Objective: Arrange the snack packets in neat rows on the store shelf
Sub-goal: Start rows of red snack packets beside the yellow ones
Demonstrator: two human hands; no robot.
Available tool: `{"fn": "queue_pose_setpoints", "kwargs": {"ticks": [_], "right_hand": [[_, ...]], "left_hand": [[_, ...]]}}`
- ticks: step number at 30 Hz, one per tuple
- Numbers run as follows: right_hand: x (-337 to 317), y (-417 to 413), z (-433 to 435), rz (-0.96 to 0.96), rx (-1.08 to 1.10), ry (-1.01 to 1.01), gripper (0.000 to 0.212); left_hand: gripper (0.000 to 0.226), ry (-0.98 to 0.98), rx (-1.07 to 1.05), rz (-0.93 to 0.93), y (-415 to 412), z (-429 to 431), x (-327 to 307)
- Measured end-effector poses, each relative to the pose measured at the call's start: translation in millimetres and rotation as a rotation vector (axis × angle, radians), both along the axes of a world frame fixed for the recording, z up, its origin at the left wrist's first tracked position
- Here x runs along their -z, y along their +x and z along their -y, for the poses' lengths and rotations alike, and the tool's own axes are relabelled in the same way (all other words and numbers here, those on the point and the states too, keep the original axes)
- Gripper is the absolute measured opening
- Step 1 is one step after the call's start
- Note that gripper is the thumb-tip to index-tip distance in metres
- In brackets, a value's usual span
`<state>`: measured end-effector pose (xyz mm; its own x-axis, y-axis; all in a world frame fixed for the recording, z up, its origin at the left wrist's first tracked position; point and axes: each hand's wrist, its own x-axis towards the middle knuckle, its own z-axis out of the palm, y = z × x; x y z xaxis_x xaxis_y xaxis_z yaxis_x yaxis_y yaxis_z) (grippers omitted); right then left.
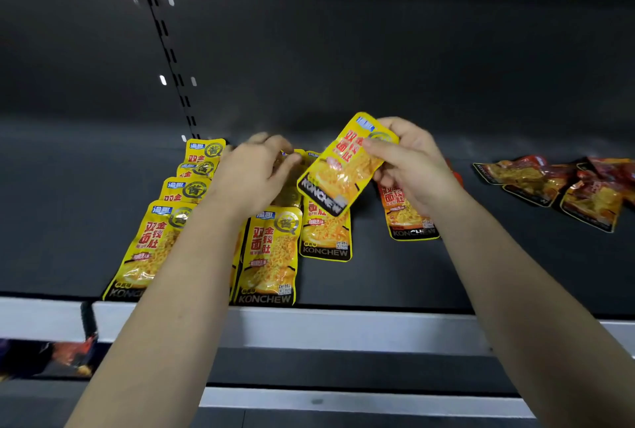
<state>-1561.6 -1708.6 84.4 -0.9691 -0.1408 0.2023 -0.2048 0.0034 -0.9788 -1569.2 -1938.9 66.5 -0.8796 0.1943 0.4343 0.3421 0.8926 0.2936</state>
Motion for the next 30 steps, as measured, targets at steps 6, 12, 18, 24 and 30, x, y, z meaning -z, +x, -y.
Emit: {"fn": "queue_pose_setpoints", "kwargs": {"ticks": [6,12,18,24,30], "right_hand": [[1,11,1,0.095,-0.364,0.290,0.024],[6,11,3,0.224,-0.535,0.469,0.038],[9,11,6,0.064,-0.450,0.683,0.034],[15,11,10,-0.059,-0.411,0.768,0.042],[13,14,12,-0.124,-0.384,0.797,0.042]], "left_hand": [[0.040,-0.075,-0.061,0.094,-2,1,5],[0.039,-0.051,-0.071,0.112,0,1,4],[0.038,-0.053,-0.077,0.128,-1,0,4],[0.039,-0.073,-0.067,0.135,-3,-1,6],[0.039,-0.082,-0.048,0.136,-4,-3,7]]}}
